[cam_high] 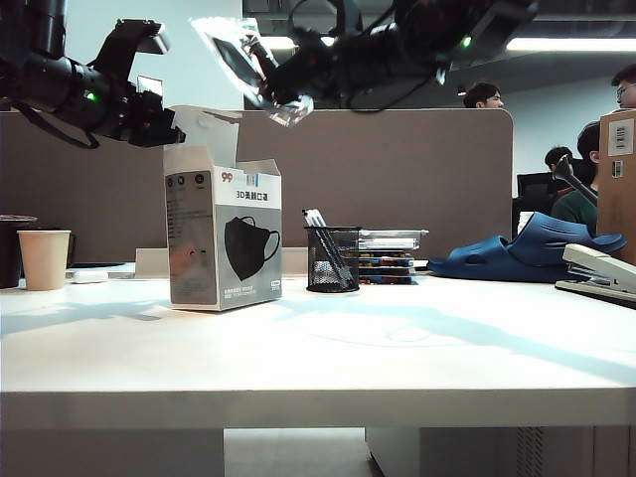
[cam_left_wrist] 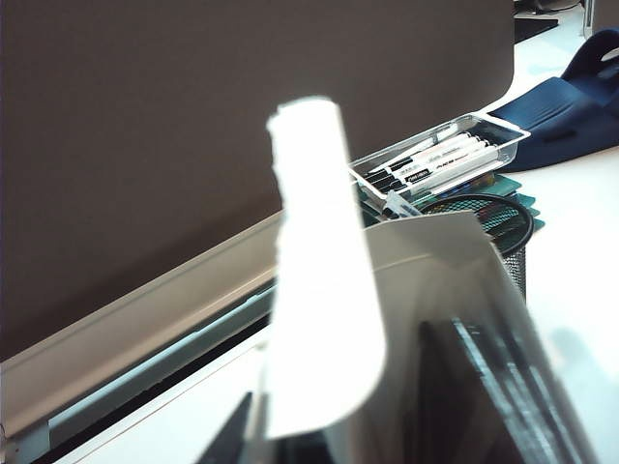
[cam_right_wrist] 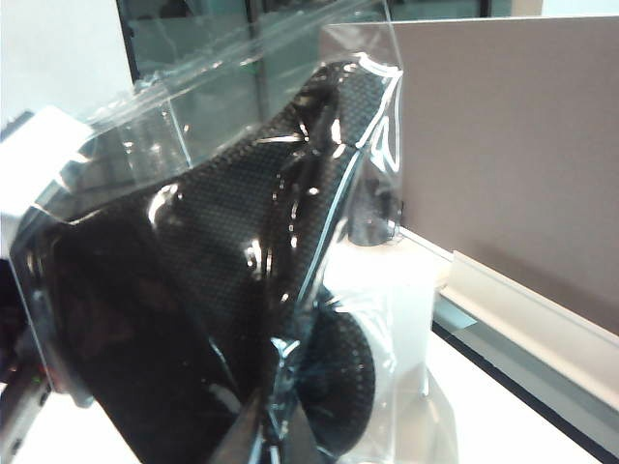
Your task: Put the mask into the mask box.
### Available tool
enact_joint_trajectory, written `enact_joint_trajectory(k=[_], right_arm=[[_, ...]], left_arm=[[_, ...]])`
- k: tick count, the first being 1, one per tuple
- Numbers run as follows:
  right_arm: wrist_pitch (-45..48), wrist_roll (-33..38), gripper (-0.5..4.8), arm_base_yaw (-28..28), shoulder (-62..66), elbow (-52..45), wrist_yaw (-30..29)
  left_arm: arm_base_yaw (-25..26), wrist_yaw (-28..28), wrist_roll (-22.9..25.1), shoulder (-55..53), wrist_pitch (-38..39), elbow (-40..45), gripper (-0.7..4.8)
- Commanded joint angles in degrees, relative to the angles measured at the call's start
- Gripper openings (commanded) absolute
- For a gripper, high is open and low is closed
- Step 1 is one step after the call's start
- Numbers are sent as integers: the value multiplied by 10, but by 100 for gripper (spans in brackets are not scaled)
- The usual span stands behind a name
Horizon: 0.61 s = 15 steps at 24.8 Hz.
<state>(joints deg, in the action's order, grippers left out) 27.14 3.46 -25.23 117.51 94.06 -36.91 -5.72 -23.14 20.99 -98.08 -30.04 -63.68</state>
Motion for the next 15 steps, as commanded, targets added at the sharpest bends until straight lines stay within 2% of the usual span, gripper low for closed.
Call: enact_joint_trajectory(k=[1, 2, 5, 9, 13, 15], right_arm=[[56, 18, -8, -6, 18, 3, 13], [104, 26, -8, -9, 35, 3, 17], [184, 34, -8, -15, 63, 4, 43], [203, 56, -8, -23, 70, 4, 78], [212, 56, -8, -28, 70, 4, 103], [211, 56, -8, -30, 70, 4, 101]], left_arm=[[0, 0, 0, 2, -14, -4, 15], [1, 0, 0, 2, -16, -4, -4], [1, -17, 0, 2, -16, -4, -7], [1, -72, -15, 2, -14, -4, -7], [1, -80, -84, 2, -14, -4, -7], [1, -80, -150, 2, -16, -4, -7]])
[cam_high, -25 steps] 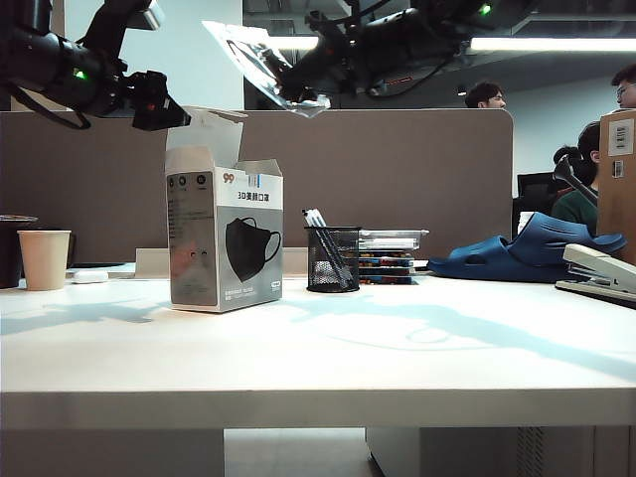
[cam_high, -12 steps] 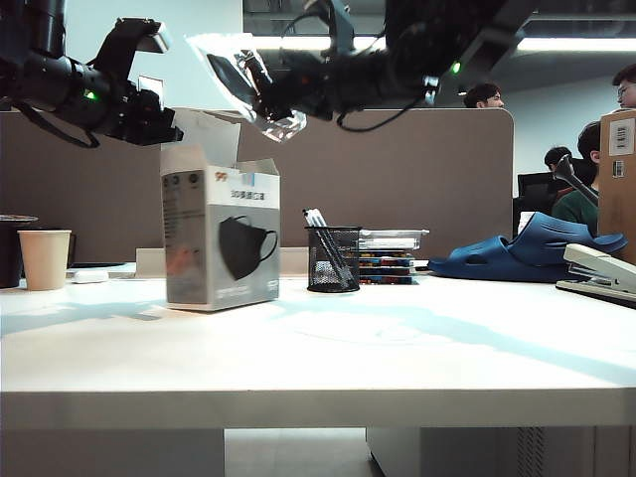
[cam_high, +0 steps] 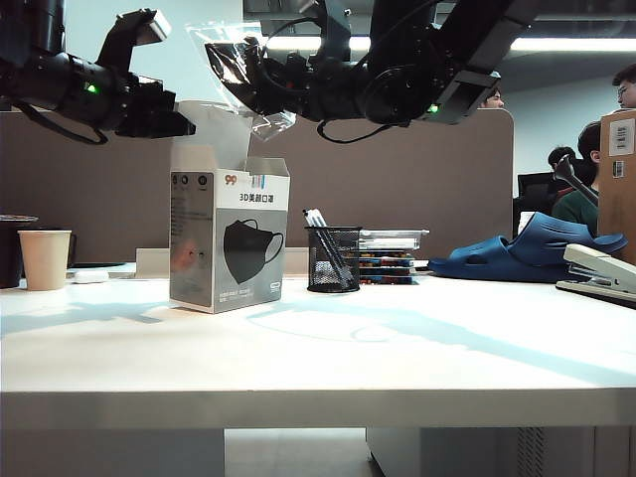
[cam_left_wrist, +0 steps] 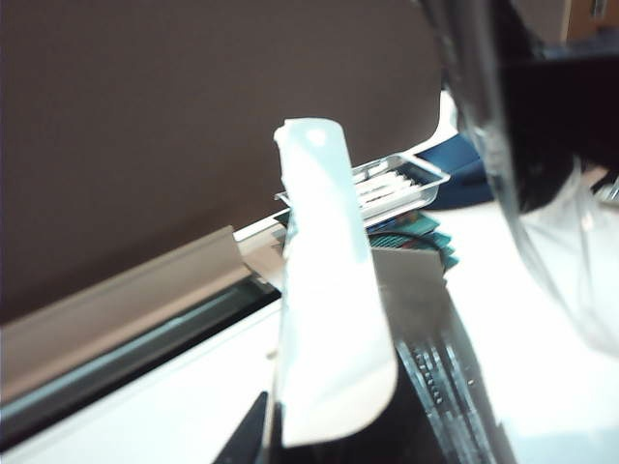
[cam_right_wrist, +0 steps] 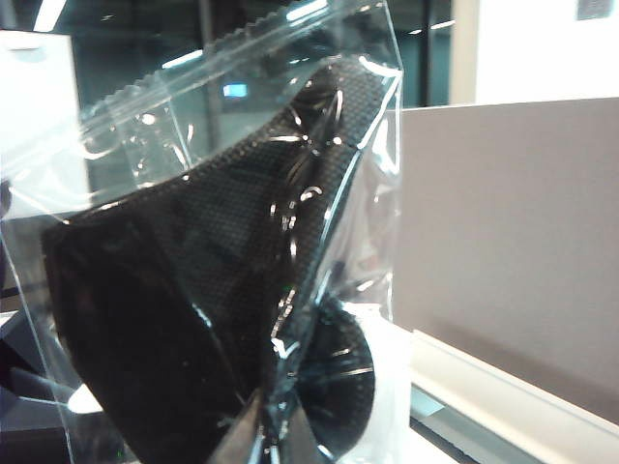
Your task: Put the mask into the mask box.
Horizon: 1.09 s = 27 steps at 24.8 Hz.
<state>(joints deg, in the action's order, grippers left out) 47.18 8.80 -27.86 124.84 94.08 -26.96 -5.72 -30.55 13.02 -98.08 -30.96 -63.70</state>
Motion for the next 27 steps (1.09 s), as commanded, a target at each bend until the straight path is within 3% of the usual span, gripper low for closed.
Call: enact_joint_trajectory(k=[1, 8, 11, 18, 24, 26, 27], right_arm=[[11, 3, -8, -5, -3, 4, 1], [7, 4, -8, -10, 2, 4, 30], [14, 4, -8, -11, 15, 4, 29], [7, 8, -8, -27, 24, 3, -7], [-93, 8, -8, -40, 24, 3, -12], [-111, 8, 53, -40, 24, 3, -12], [-109, 9, 133, -40, 23, 3, -12]], left_arm=[[1, -8, -92, 2, -10, -3, -7], [1, -49, -206, 2, -50, -3, -7], [0, -60, -231, 2, -61, -3, -7], [0, -67, -231, 2, -60, -3, -7], [0, -66, -231, 2, -61, -3, -7], [0, -61, -231, 2, -61, -3, -7], [0, -54, -231, 2, -61, -3, -7]])
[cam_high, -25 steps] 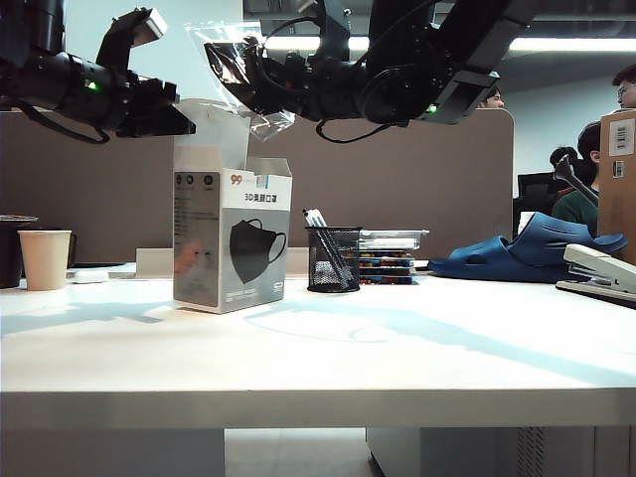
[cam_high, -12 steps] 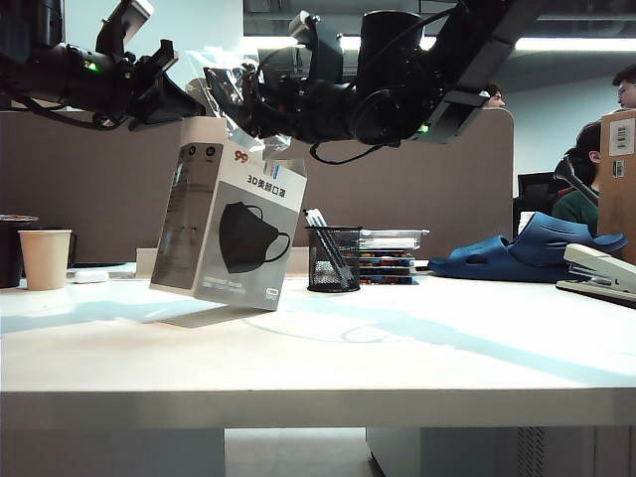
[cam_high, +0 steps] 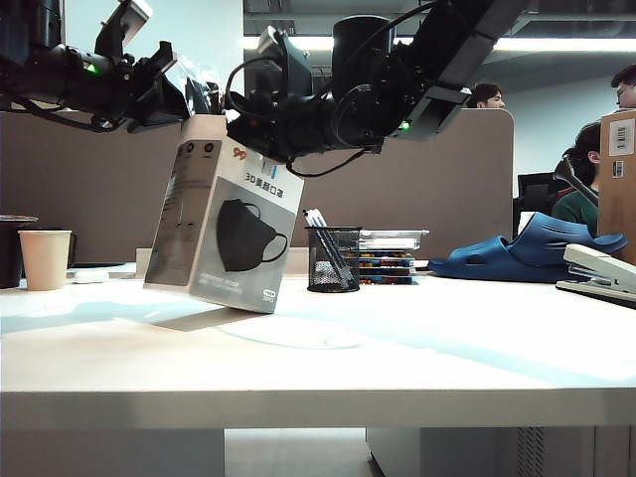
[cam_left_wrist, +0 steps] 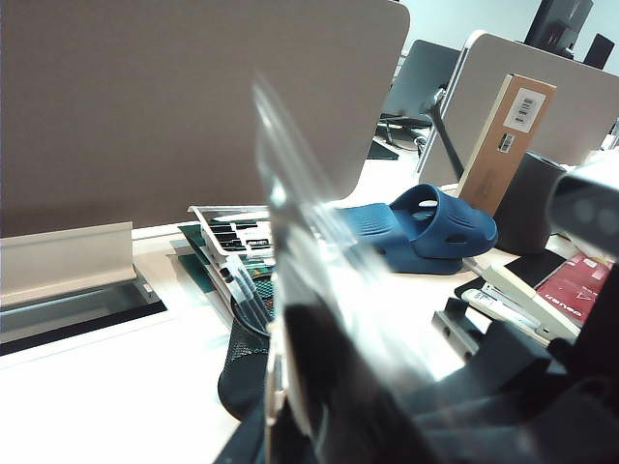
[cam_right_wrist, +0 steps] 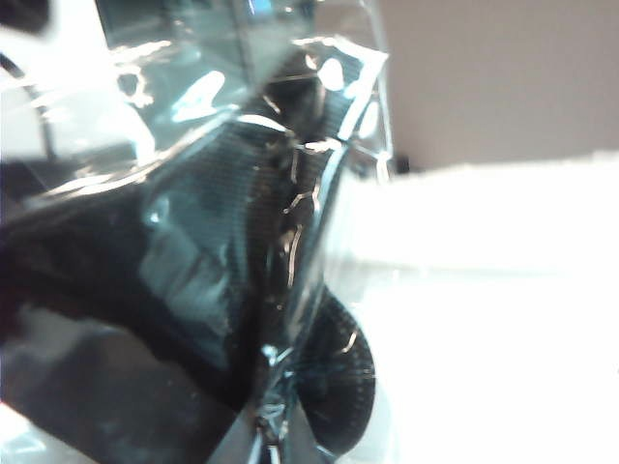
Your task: Put the mask into the mask box.
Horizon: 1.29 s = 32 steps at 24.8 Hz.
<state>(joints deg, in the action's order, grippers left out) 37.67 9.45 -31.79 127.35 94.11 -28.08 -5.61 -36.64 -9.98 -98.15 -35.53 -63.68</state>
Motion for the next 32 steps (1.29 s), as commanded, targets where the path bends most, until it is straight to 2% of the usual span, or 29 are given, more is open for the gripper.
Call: enact_joint_trajectory(k=[1, 7, 9, 15, 17, 19, 20, 21, 25, 27, 30, 32], right_arm=[[-11, 2, 173, 0, -3, 3, 1], [3, 2, 188, 0, -5, 3, -1], [3, 9, 220, 1, -7, 3, -1], [0, 10, 219, 8, -23, 3, 0], [-1, 10, 177, 12, -28, 3, 1], [-1, 10, 68, 17, -35, 3, 0], [-2, 10, 29, 19, -39, 3, -1], [-5, 10, -6, 24, -47, 3, 0], [-10, 7, -6, 34, -61, 3, 3], [-32, -12, -6, 40, -76, 3, 28], [-85, -56, -6, 45, -108, 3, 56], [-102, -68, -6, 47, -120, 3, 60]], left_arm=[[0, 21, 0, 3, -15, -4, -7], [0, 68, 1, 3, -14, -4, -7], [0, 83, 1, 3, -14, -4, -7], [1, 112, 6, 3, -14, -4, -7], [1, 128, 7, 3, -14, -4, -7], [1, 143, 24, 2, -12, -4, -7], [1, 150, 34, 2, -12, -4, -7], [1, 155, 66, 2, -6, -4, -7], [1, 155, 134, 2, 30, -4, -7], [1, 155, 165, 2, 71, -4, -6], [1, 155, 175, 2, 125, -4, 3], [1, 155, 175, 3, 142, -4, 39]])
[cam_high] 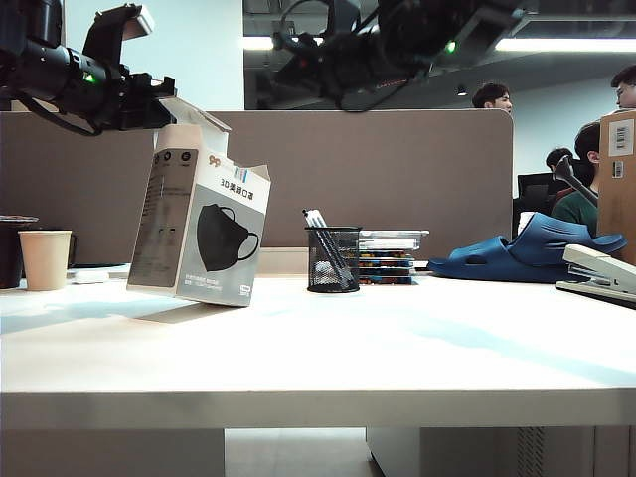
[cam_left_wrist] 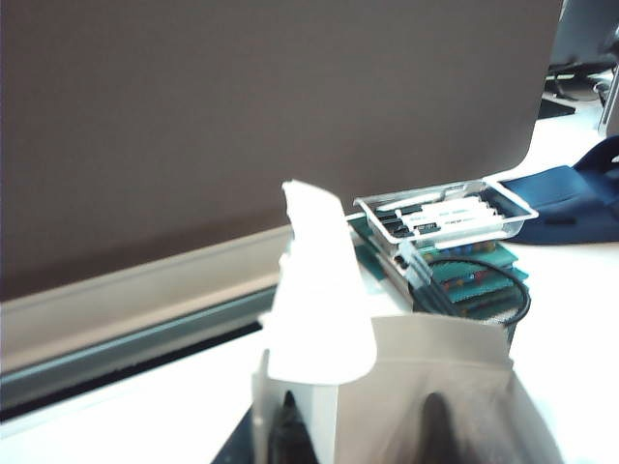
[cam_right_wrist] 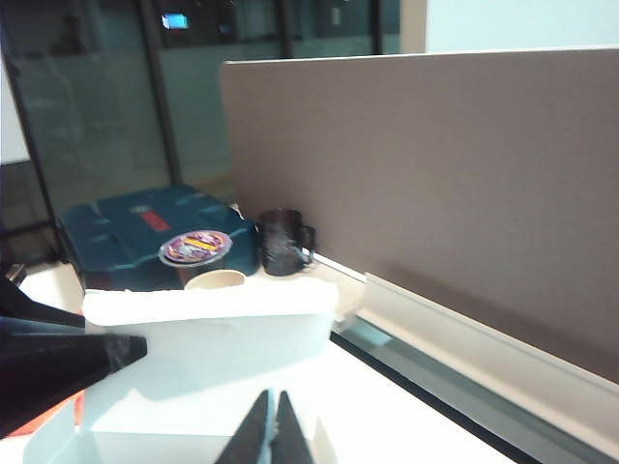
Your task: Put the mask into the mask box.
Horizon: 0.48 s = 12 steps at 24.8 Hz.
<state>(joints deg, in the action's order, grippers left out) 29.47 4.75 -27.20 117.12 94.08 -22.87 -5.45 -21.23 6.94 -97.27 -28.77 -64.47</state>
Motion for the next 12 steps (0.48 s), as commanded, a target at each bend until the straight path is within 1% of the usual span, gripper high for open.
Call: enact_joint_trajectory(k=[1, 2, 3, 4, 7, 9, 10, 11, 12], right_arm=[[-26, -24, -6, 1, -25, 3, 9], [-28, -27, -6, 2, -30, 3, 12], [-30, -33, -6, 2, -36, 3, 12], [-33, -40, -6, 2, -42, 3, 13], [-42, -50, -6, 2, -58, 4, 20], [-61, -50, -6, 2, -72, 4, 30], [-67, -50, -6, 2, -76, 4, 35], [-74, -50, -6, 2, -80, 4, 37], [-79, -50, -6, 5, -83, 4, 37]], left_arm=[[0, 0, 6, -6, 82, 4, 67], [0, 0, 6, -6, 91, 4, 100], [0, 0, 6, -6, 97, 4, 119], [0, 0, 6, -6, 106, 4, 127], [0, 0, 6, -6, 124, 4, 127], [0, 0, 6, -5, 130, 4, 139], [0, 0, 6, -5, 130, 4, 158], [0, 0, 6, -5, 130, 4, 193], [0, 0, 6, -5, 130, 4, 242]])
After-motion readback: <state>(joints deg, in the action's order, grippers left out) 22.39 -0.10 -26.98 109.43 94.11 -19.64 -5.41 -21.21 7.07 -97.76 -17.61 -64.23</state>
